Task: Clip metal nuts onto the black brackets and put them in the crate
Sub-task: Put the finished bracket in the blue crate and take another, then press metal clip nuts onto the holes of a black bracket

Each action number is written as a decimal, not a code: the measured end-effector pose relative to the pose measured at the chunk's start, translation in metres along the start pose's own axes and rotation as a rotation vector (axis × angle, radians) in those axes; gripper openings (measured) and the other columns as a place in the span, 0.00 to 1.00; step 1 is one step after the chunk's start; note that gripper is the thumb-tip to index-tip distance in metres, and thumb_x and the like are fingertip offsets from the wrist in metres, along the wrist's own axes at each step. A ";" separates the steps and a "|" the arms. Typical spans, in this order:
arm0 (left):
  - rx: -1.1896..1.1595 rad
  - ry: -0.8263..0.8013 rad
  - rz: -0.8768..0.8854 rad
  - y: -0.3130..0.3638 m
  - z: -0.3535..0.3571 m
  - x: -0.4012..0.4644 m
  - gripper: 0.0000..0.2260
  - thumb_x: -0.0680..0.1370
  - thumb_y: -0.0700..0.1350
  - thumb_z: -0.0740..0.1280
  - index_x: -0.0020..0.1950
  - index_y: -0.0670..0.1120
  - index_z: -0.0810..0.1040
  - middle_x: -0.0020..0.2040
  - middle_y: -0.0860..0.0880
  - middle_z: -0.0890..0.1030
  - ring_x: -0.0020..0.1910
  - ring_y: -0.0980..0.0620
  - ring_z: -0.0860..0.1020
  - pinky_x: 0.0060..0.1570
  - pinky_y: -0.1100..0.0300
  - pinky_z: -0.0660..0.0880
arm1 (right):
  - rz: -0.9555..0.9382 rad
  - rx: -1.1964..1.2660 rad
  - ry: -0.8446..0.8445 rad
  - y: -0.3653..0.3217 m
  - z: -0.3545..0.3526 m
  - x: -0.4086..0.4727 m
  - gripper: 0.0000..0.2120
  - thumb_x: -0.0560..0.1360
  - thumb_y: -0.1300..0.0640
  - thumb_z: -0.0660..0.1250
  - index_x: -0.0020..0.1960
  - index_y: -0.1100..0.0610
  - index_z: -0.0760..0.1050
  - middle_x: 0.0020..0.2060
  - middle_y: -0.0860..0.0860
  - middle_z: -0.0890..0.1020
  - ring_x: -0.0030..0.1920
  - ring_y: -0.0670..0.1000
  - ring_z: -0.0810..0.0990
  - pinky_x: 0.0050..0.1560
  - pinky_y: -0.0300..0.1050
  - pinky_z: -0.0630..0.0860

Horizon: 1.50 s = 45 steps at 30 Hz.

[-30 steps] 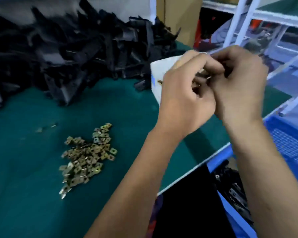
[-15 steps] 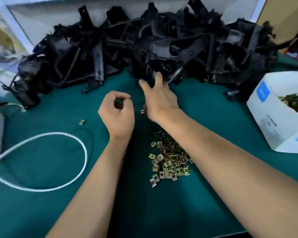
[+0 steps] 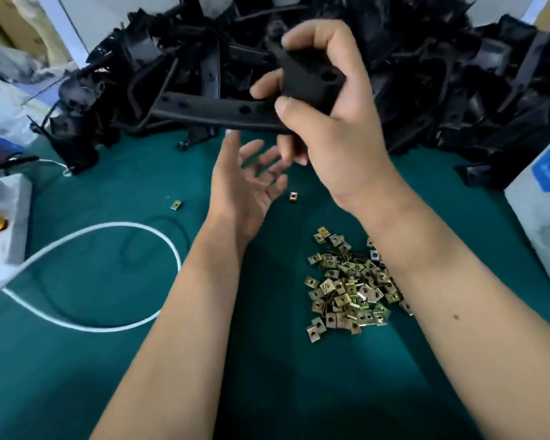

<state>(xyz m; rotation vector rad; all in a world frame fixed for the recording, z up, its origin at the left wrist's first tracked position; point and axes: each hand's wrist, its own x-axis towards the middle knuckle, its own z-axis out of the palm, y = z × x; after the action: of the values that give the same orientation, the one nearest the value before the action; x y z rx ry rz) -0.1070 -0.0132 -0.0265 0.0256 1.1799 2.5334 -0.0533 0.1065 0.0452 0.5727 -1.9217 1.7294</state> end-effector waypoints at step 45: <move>-0.152 0.029 0.007 -0.001 -0.011 -0.002 0.14 0.77 0.29 0.69 0.46 0.47 0.72 0.51 0.40 0.85 0.53 0.43 0.86 0.44 0.57 0.82 | 0.385 -0.736 -0.350 0.053 -0.048 -0.065 0.05 0.76 0.54 0.76 0.50 0.54 0.85 0.45 0.47 0.80 0.42 0.44 0.80 0.44 0.39 0.74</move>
<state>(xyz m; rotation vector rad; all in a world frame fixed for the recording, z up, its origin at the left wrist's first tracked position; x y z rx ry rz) -0.1063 -0.0214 -0.0336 -0.0453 0.9954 2.6304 -0.0302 0.1594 -0.0323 0.2373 -2.8466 0.9995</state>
